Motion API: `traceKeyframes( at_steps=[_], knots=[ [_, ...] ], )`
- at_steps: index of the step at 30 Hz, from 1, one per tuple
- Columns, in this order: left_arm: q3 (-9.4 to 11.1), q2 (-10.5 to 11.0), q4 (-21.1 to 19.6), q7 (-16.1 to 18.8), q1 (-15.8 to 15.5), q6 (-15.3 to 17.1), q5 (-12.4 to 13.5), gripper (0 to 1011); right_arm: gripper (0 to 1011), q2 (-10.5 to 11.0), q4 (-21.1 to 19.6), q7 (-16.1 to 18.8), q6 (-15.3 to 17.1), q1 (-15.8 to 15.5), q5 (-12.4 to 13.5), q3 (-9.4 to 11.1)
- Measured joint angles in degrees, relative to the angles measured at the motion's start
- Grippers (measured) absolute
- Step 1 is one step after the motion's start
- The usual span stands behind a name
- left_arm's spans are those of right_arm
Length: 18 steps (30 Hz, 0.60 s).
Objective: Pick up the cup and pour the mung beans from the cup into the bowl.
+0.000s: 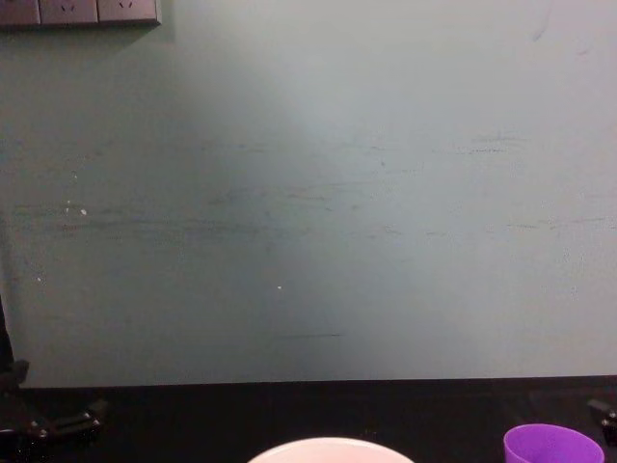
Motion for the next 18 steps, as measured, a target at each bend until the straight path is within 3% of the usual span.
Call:
traceKeyframes(
  at_steps=[18],
  knots=[
    [0.00,0.00,0.00,0.00,0.00,0.00,0.00,1003,1002,0.00,0.00,0.00,0.00,0.00,0.00,0.00]
  ],
)
